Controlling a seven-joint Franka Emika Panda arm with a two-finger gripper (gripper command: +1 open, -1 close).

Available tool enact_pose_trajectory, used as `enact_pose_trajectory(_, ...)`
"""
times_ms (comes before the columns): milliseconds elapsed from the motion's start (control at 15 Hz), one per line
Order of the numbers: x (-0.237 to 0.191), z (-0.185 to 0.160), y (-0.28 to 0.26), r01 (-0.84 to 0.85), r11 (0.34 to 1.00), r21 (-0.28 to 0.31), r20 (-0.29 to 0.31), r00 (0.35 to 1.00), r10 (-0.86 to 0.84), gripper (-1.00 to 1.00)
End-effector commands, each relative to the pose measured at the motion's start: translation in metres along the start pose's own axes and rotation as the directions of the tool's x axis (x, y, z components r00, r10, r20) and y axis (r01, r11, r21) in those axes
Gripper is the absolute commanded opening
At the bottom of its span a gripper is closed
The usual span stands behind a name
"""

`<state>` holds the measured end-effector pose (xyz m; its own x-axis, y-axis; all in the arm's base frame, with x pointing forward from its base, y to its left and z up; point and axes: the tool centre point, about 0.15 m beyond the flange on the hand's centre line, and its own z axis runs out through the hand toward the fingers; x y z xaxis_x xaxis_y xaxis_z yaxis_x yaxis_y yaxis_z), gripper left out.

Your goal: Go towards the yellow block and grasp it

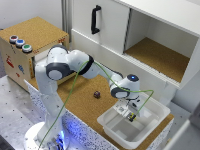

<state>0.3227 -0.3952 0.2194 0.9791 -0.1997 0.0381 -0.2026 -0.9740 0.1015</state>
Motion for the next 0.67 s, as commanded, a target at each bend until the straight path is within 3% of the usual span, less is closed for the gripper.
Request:
enact_pose_trajectory(0,-0.017,-0.022,0.002,-0.067,0.996,0.056,-0.07,0.995,0.071,-1.0)
enact_pose_trajectory(267,-0.022,-0.052,-0.007,-0.077,0.996,0.05,-0.113,0.99,0.082,-1.0)
enact_pose_trajectory(333,-0.022,-0.059,-0.008,-0.069,0.996,0.063,-0.116,0.99,0.076,1.0)
enact_pose_trajectory(600,-0.025,-0.072,-0.005,-0.058,0.996,0.07,-0.138,0.988,0.067,1.0)
